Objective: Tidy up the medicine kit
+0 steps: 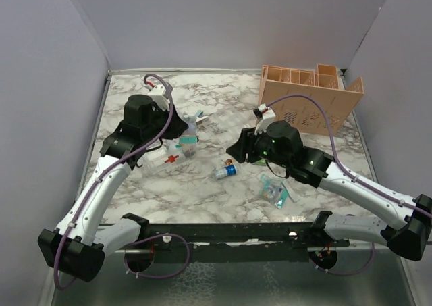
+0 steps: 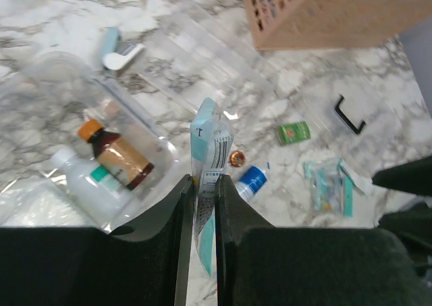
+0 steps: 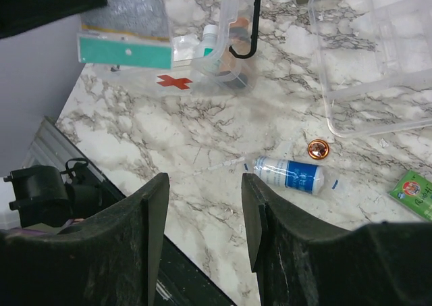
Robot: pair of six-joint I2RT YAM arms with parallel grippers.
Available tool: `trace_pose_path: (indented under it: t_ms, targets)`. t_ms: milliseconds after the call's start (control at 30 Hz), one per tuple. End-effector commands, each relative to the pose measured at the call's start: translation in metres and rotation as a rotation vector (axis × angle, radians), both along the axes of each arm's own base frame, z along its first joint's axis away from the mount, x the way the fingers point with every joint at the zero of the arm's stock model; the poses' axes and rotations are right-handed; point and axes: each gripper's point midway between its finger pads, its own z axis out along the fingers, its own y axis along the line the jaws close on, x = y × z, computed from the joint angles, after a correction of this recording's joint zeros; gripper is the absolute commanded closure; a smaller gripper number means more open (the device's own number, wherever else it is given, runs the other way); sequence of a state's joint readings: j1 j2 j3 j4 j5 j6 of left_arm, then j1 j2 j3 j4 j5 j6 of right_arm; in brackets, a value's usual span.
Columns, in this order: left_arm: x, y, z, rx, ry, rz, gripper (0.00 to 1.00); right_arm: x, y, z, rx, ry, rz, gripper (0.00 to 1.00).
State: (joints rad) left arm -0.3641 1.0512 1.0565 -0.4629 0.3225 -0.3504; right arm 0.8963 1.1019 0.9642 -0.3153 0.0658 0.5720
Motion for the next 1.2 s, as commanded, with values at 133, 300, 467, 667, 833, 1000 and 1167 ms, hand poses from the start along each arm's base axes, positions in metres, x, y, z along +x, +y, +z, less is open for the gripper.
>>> trace_pose_path:
  t_ms: [133, 300, 467, 667, 833, 1000, 1167]
  targets:
    - [0.023, 0.094, -0.013, 0.088, 0.120, 0.564, 1.00, 0.008, 0.003, -0.005, 0.012, 0.038, -0.058, 0.52]
    - [0.019, 0.116, -0.040, 0.130, 0.209, 0.692, 1.00, 0.019, 0.001, -0.016, -0.014, 0.040, -0.114, 0.52]
    - [0.017, 0.123, -0.071, 0.190, 0.290, 0.704, 1.00, 0.029, 0.008, -0.029, -0.051, 0.041, -0.123, 0.52]
    - [0.011, 0.133, -0.111, 0.269, 0.405, 0.715, 1.00, 0.038, 0.020, -0.044, -0.102, 0.053, -0.106, 0.53]
    - [0.016, 0.135, -0.134, 0.313, 0.461, 0.710, 1.00, 0.048, 0.028, -0.048, -0.133, 0.035, -0.104, 0.53]
    - [0.026, 0.132, -0.152, 0.328, 0.478, 0.656, 1.00, 0.062, 0.033, -0.041, -0.170, -0.030, -0.095, 0.53]
    - [0.044, 0.118, -0.144, 0.294, 0.439, 0.572, 1.00, 0.070, 0.035, -0.040, -0.194, -0.060, -0.082, 0.53]
